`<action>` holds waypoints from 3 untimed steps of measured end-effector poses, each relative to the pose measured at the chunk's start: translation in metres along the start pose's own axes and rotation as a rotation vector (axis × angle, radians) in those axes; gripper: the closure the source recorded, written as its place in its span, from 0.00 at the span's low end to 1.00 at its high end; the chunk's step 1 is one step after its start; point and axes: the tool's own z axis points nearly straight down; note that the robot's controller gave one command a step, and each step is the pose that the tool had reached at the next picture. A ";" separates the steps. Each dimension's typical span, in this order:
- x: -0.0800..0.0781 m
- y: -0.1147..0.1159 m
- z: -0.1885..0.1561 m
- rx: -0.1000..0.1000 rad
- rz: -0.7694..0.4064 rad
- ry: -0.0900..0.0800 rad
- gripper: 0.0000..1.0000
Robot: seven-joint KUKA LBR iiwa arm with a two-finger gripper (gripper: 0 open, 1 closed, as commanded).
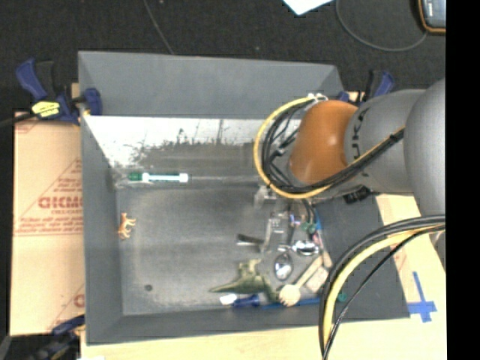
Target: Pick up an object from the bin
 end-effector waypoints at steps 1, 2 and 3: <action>0.010 0.003 -0.001 0.001 0.326 0.003 1.00; 0.010 0.003 -0.001 0.001 0.325 0.003 1.00; 0.010 0.002 -0.020 0.002 0.323 0.004 1.00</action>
Offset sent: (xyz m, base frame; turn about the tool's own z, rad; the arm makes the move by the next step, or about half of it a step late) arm 0.0000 0.0000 0.0000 0.0000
